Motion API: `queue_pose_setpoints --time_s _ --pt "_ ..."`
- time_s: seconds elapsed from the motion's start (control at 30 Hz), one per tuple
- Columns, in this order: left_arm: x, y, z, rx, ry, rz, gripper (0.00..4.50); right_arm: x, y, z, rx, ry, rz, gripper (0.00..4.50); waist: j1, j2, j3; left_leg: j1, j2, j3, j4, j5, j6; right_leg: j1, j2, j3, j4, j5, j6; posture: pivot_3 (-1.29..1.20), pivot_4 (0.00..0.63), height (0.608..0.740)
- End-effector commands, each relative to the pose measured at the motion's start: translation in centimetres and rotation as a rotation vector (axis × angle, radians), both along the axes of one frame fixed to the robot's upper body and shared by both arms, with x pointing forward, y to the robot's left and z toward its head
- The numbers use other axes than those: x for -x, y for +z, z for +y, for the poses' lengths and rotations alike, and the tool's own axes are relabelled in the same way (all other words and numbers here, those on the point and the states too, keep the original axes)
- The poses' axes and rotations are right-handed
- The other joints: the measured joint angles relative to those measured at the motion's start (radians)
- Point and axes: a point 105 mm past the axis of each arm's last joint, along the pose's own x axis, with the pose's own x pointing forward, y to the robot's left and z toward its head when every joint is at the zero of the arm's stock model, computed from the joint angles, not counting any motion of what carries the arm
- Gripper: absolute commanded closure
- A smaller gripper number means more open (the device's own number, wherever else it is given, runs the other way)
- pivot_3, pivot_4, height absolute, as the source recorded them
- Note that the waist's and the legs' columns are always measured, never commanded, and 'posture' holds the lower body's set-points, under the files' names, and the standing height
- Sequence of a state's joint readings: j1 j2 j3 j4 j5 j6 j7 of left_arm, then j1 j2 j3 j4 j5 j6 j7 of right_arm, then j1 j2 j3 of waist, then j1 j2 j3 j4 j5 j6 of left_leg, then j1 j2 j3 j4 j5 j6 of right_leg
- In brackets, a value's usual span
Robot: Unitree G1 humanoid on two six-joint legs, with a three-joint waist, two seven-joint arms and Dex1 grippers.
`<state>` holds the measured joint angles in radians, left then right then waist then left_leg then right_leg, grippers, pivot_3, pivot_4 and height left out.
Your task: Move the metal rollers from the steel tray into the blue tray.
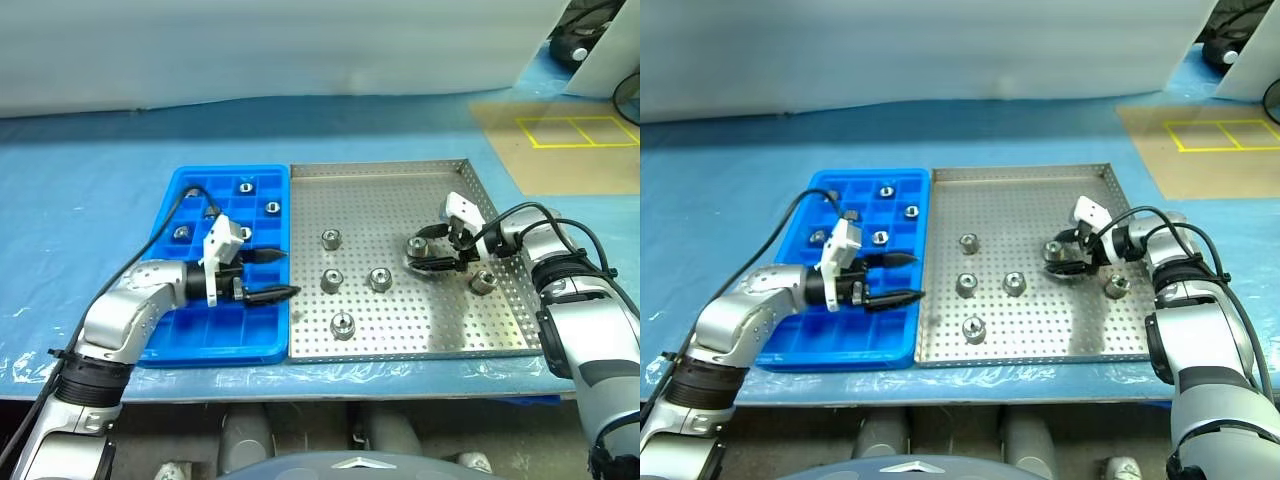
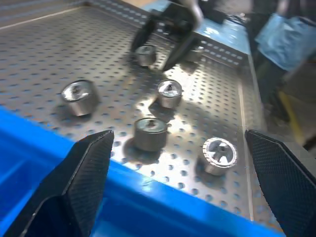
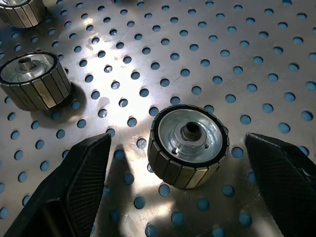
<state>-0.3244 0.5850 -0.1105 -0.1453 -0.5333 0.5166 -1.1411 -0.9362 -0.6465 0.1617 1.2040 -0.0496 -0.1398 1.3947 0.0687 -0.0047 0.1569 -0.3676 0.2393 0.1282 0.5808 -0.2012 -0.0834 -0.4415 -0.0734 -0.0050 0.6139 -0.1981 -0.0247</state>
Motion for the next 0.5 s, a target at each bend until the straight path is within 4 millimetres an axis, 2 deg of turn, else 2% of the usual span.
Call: queue_pose_setpoints --time_s 0.03,0.17,0.2,0.27,0.47,0.5 --pt "-0.5 0.7 -0.6 -0.024 -0.064 -0.067 0.0 -0.4 0.8 0.6 -0.026 0.012 -0.037 0.02 0.0 0.0 0.0 0.001 0.0 0.001 0.0 0.0 0.0 0.0 0.0 0.0 0.002 0.0 -0.001 0.04 0.15 0.74" --pt "-1.4 1.3 -2.1 -0.002 -0.099 -0.098 0.0 -0.2 0.2 0.8 -0.034 0.017 -0.03 0.02 0.0 0.0 0.0 0.001 0.001 0.007 0.0 0.001 0.0 0.0 -0.001 0.004 0.005 -0.001 -0.001 0.01 0.15 0.74" --pt "-1.5 1.3 -2.3 0.002 -0.102 -0.1 0.0 -0.1 0.2 0.8 -0.036 0.019 -0.029 0.2 -0.001 0.0 0.0 0.001 0.001 0.009 0.0 0.001 0.0 0.0 -0.001 0.004 0.005 -0.001 -0.001 0.01 0.15 0.74" --pt "-1.6 1.3 -2.5 0.005 -0.107 -0.103 0.0 -0.1 0.2 0.8 -0.039 0.02 -0.029 0.6 -0.002 0.0 0.0 0.002 0.001 0.01 0.0 0.001 0.001 0.0 -0.001 0.005 0.005 -0.001 -0.001 0.0 0.15 0.74" --pt "-1.6 1.1 -2.4 0.007 -0.102 -0.093 0.0 0.1 0.0 0.3 -0.034 0.009 -0.029 2.68 -0.003 0.0 0.0 0.002 0.002 0.012 -0.001 0.001 0.001 -0.002 0.0 0.006 0.005 -0.001 -0.002 -0.01 0.15 0.74" --pt "-1.6 1.1 -2.3 0.006 -0.099 -0.092 0.0 0.1 0.0 0.4 -0.033 0.013 -0.023 2.86 -0.003 0.0 0.0 0.002 0.002 0.012 -0.001 0.001 0.001 -0.002 0.0 0.006 0.005 -0.001 -0.002 -0.01 0.15 0.74"
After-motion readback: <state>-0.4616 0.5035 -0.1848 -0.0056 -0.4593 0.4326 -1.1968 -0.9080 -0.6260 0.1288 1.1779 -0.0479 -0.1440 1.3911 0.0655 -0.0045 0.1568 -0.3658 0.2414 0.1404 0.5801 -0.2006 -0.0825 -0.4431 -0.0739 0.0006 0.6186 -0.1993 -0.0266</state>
